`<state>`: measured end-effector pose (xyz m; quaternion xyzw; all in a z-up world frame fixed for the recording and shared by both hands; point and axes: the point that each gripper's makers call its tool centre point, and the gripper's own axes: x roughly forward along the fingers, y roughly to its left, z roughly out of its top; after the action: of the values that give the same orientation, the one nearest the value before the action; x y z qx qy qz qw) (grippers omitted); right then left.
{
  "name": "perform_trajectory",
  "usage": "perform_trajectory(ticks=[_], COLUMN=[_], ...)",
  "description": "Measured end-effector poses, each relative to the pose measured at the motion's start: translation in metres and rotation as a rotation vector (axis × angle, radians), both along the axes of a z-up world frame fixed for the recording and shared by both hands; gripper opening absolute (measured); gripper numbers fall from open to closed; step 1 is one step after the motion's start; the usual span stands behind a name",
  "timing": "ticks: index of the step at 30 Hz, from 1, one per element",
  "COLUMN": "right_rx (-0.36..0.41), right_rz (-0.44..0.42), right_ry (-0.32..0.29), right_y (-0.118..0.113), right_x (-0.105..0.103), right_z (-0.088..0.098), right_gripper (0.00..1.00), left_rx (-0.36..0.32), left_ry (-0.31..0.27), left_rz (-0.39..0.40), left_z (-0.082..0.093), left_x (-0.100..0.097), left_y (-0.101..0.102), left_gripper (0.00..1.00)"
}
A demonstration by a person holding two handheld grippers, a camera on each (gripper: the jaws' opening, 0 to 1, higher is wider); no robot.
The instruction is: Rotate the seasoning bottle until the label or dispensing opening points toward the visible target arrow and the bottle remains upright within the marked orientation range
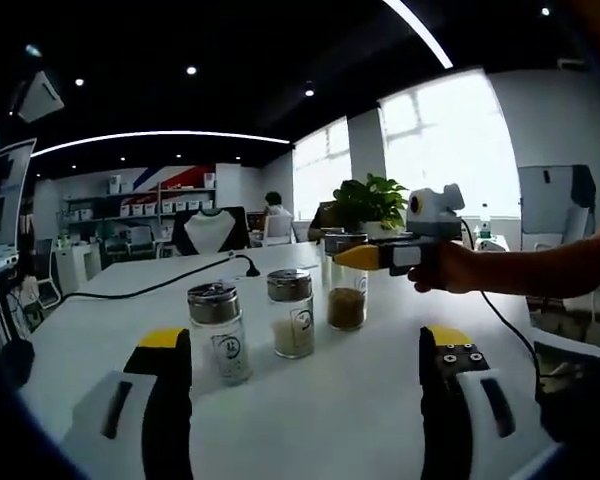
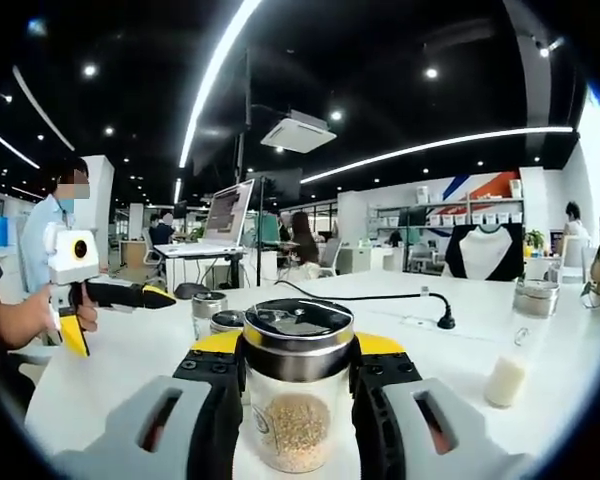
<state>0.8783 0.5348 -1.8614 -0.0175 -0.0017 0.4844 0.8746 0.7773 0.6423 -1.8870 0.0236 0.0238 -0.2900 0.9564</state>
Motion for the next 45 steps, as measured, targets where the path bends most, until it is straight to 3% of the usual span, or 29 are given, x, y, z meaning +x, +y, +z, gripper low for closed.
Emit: perform_trajectory(ticks=[18, 20, 23, 27, 31, 45], right_rx=[-0.04, -0.059, -0.041, -0.038, -0.074, -0.08], right_rz=[0.005, -0.005, 0.019, 0.016, 0.003, 0.004], right_ry=[-0.032, -0.075, -0.073, -0.088, -0.088, -0.061], right_y=[0.004, 0.004, 0.004, 0.0, -0.003, -0.004], right_x=[0.004, 0.004, -0.002, -0.004, -0.002, -0.006], right_z=[-0.003, -0.001, 0.003, 0.011, 0.006, 0.003], right_gripper=[0.4, 0.45, 0.5, 0.48, 0.39, 0.38], left_rx=[0.013, 0.01, 0.009, 0.008, 0.007, 0.004], left_ry=[0.001, -0.001, 0.0, 0.001, 0.003, 0.004], left_rz=[-0.003, -0.001, 0.002, 0.002, -0.001, 0.014], left_z=[-0.001, 0.0, -0.001, -0.001, -0.002, 0.0], left_x=[0.0, 0.0, 0.001, 0.001, 0.001, 0.001], left_y=[0.0, 0.001, 0.002, 0.002, 0.0, 0.007], left_gripper=[1.0, 1.0, 1.0, 1.0, 1.0, 1.0])
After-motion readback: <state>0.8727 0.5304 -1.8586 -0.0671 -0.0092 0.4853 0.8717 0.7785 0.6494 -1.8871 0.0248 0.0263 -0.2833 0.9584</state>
